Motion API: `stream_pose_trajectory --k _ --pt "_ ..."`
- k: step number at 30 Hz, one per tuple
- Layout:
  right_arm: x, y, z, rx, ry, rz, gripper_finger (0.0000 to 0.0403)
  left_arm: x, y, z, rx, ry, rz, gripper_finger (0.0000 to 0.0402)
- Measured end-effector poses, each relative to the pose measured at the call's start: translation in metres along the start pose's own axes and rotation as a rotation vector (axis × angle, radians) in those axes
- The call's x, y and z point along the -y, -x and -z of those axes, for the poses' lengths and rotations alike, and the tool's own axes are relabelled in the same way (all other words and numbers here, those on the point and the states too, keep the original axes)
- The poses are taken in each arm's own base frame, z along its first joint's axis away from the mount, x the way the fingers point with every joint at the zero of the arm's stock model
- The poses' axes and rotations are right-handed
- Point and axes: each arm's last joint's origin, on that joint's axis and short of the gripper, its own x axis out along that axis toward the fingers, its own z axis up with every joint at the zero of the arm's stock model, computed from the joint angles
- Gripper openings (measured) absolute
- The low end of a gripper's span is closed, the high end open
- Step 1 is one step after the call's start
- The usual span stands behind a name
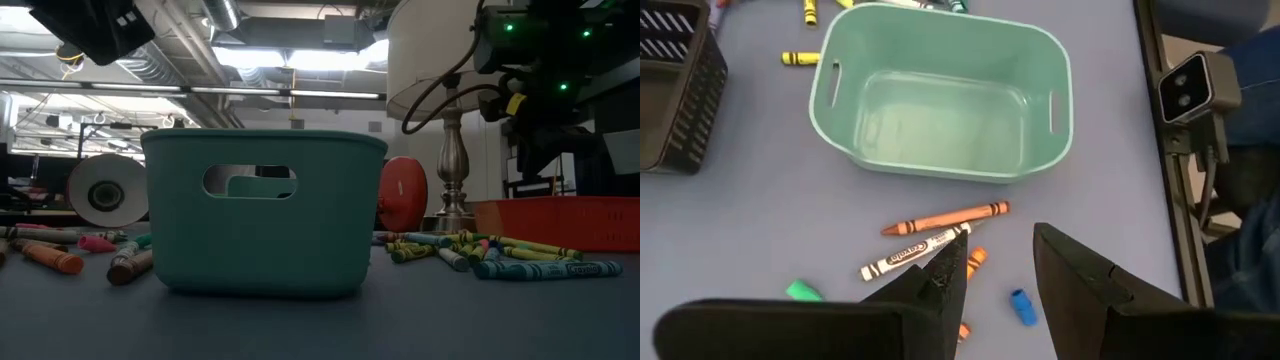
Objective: Sort crayons
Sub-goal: Put the gray crayon into the green bin
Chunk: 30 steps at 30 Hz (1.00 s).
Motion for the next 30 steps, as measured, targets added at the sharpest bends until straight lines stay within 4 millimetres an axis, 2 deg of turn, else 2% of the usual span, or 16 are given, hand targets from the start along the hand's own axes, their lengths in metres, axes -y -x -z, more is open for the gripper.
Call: stream_pose_trajectory --k 30 --pt "0.0 0.0 0.0 0.0 0.0 -0.001 0.0106 -0.0026 -0.0016 -0.0063 0.034 0.007 0.008 0.0102"
